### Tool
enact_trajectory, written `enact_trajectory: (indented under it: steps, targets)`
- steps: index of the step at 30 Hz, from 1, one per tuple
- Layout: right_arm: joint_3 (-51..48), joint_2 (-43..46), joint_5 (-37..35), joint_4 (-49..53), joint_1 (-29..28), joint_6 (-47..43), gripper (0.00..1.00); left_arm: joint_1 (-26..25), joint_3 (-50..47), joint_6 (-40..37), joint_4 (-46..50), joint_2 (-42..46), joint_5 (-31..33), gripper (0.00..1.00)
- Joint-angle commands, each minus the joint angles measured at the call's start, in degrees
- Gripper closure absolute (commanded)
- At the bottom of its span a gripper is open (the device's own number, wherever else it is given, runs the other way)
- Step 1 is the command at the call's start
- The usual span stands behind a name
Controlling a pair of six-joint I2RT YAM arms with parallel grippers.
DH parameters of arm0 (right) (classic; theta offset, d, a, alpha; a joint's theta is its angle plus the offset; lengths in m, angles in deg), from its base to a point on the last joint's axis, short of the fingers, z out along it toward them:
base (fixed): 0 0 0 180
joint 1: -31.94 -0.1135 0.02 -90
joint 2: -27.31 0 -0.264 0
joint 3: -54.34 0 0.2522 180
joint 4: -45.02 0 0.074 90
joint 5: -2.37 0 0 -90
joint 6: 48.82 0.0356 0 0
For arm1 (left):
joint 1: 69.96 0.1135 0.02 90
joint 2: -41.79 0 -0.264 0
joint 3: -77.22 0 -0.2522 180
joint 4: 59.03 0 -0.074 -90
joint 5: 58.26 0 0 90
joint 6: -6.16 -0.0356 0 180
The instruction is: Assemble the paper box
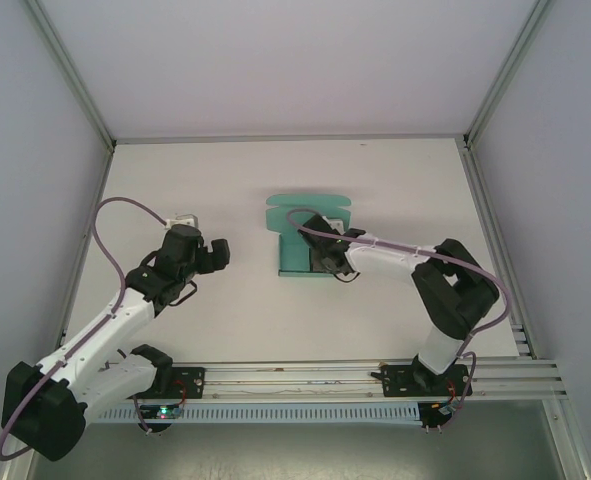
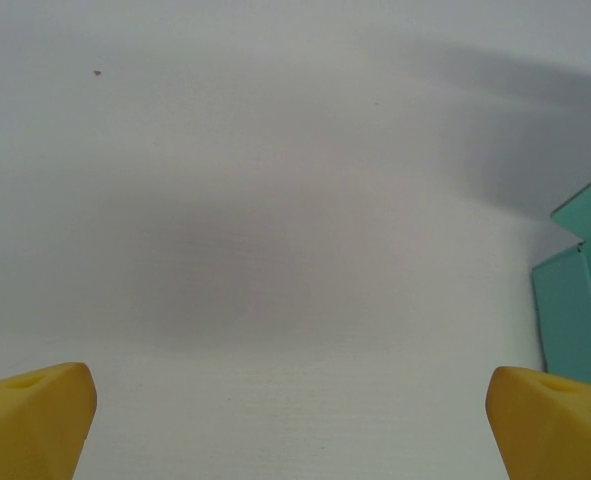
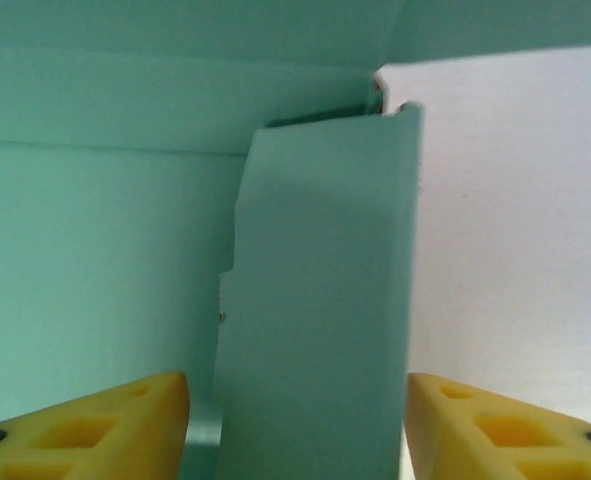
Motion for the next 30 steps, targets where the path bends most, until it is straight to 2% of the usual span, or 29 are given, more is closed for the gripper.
enact_trajectory:
  steps: [1, 3, 6, 8, 14, 20, 25, 30]
  targets:
    - [0.2, 5.0, -5.2, 1.6, -0.6, -0.6, 0.33, 0.4, 0.7, -2.4, -3.3, -0.7, -2.8, 0.0]
    - [-0.5, 7.3, -7.1, 1.5, -0.5, -2.4, 0.27, 0.4, 1.5, -3.5, -3.6, -1.5, -4.1, 0.0]
    - [-2.3, 10.3, -8.2, 0.4, 0.4, -5.7, 0.25, 0.4, 3.1, -4.2, -4.1, -3.5, -4.7, 0.0]
    - [-3.8, 11.4, -4.5, -1.4, 1.9, -6.8, 0.26, 0.4, 4.1, -4.4, -4.4, -5.2, -5.0, 0.0]
    - [-8.1, 8.2, 8.0, -11.1, 6.3, -2.7, 0.36, 0.3, 4.7, -4.5, -6.0, -8.4, -6.7, 0.0]
    - [-7.3, 2.7, 11.0, -16.9, 7.5, -2.2, 0.42, 0.3, 4.0, -5.2, -6.8, -9.0, -7.5, 0.0]
    - [-6.8, -1.1, 13.1, -17.6, 7.9, -1.0, 0.57, 0.3, 3.7, -5.4, -7.4, -9.6, -7.9, 0.0]
    - [-9.1, -1.8, 12.4, -16.9, 8.1, 0.6, 0.87, 0.3, 3.6, -5.6, -6.9, -9.7, -7.2, 0.0]
